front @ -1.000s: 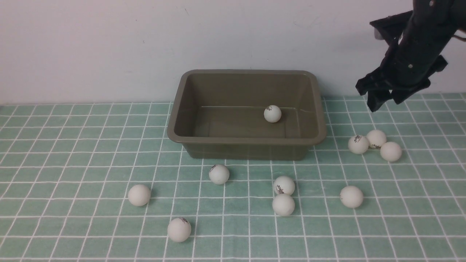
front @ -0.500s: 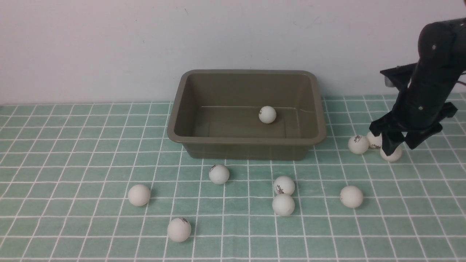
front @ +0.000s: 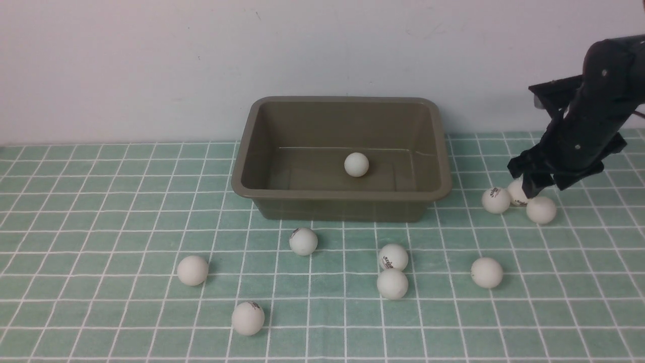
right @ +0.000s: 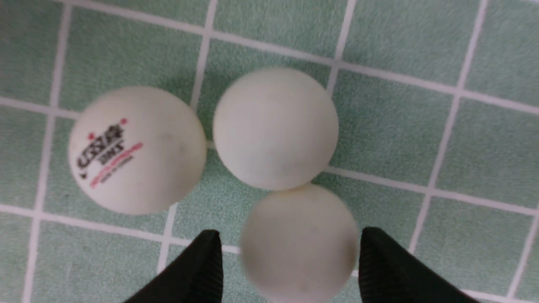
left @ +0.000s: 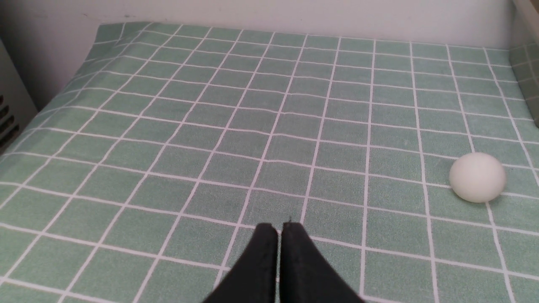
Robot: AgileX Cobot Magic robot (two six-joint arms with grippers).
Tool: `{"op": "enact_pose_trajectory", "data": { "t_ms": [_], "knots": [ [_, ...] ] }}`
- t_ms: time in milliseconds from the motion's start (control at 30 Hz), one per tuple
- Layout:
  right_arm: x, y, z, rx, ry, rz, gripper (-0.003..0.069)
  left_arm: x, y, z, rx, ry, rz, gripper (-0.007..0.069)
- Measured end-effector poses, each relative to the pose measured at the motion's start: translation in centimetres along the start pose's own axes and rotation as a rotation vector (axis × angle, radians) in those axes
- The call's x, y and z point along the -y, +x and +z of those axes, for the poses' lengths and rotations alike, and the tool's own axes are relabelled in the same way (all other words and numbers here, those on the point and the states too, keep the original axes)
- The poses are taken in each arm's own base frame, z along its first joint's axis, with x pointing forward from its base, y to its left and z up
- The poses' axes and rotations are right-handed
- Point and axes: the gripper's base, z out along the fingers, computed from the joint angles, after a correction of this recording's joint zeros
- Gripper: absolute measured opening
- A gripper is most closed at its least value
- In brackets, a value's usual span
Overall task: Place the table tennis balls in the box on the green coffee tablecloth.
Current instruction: 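Reach for and grasp a ping pong ball on the table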
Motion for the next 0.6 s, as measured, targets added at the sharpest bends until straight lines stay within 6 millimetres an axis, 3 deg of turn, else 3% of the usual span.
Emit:
{"op": "enact_pose_trajectory", "data": {
  "t_ms": [433,600],
  "knots": [
    [-0.1,0.3,2.0,-0.051,-0.004,-0.003,0.0382,0.0,0.0,0.0,0.0,0.0,0.0,-0.0004],
    [0.1,0.5,1.9,-0.079,0.015,-0.007,0.0366,0.0,0.0,0.0,0.0,0.0,0.0,-0.0004]
  ]
}}
